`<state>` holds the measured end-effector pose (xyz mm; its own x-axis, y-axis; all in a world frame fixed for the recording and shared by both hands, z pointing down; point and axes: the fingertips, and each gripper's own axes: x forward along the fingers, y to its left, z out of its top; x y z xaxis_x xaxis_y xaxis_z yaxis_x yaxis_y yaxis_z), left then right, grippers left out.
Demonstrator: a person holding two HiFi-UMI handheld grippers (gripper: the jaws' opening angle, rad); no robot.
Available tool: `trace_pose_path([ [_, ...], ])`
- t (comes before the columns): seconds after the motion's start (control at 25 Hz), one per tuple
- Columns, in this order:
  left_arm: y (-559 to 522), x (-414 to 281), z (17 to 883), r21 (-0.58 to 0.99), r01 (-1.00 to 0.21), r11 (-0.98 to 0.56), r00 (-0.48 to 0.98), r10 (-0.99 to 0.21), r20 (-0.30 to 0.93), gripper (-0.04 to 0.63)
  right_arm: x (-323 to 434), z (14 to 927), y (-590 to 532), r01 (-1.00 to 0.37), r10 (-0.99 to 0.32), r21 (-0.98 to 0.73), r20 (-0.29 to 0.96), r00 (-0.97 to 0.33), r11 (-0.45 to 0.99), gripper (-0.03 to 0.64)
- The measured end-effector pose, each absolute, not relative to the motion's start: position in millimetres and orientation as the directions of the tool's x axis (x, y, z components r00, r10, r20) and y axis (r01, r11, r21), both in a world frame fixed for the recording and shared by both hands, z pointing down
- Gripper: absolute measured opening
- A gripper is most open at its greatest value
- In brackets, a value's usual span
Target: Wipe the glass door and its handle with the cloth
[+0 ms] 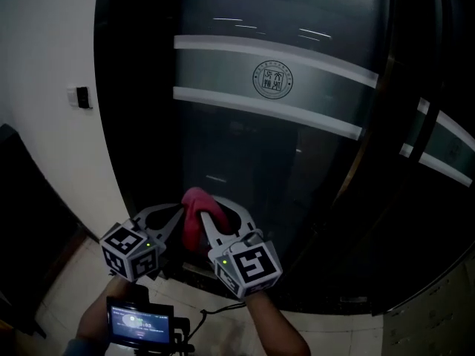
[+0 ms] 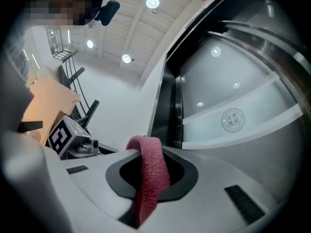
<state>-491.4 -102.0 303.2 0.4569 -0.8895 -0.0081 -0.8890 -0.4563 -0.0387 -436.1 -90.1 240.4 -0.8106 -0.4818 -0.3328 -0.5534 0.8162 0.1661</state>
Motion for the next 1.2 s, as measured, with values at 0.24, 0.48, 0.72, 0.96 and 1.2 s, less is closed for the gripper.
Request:
trace_pose_path([
  [0.24, -167.0, -540.8, 275.2, -0.061, -0.892, -0.447, 0.449, -0.893, -0.029, 0.012, -509.0, 180.6, -174.7, -0.537, -0.438, 0.189, -0.391, -0.809, 0.822, 0.029],
  [0.48, -244.6, -584.6, 242.8, -0.092, -0.913, -0.397, 0.402, -0.915, -0.035, 0.012, -576.5, 119.1, -276.8, -0.491, -0.379, 0.202, -0.418, -0.826, 0.848, 0.029],
  [0.72, -314.9, -623.4, 209.7, -0.057, -0.942, -0.33, 0.334, -0.94, -0.072, 0.012, -612.7, 73.0, -358.5, -0.493, -0.376, 0.233, -0.409, -0.832, 0.838, 0.029],
  [0.96, -358.0, -638.6, 200.9, -0.057, -0.937, -0.344, 0.348, -0.932, -0.097, 0.012, -643.3, 49.9, -407.5, -0.536, -0.411, 0.278, -0.4, -0.819, 0.797, 0.029],
  [1.2, -387.0, -644.5, 196.5, -0.035, -0.894, -0.447, 0.448, -0.889, -0.088, 0.012, -637.8, 46.3, -440.3, -0.616, -0.496, 0.263, -0.402, -0.77, 0.743, 0.029],
])
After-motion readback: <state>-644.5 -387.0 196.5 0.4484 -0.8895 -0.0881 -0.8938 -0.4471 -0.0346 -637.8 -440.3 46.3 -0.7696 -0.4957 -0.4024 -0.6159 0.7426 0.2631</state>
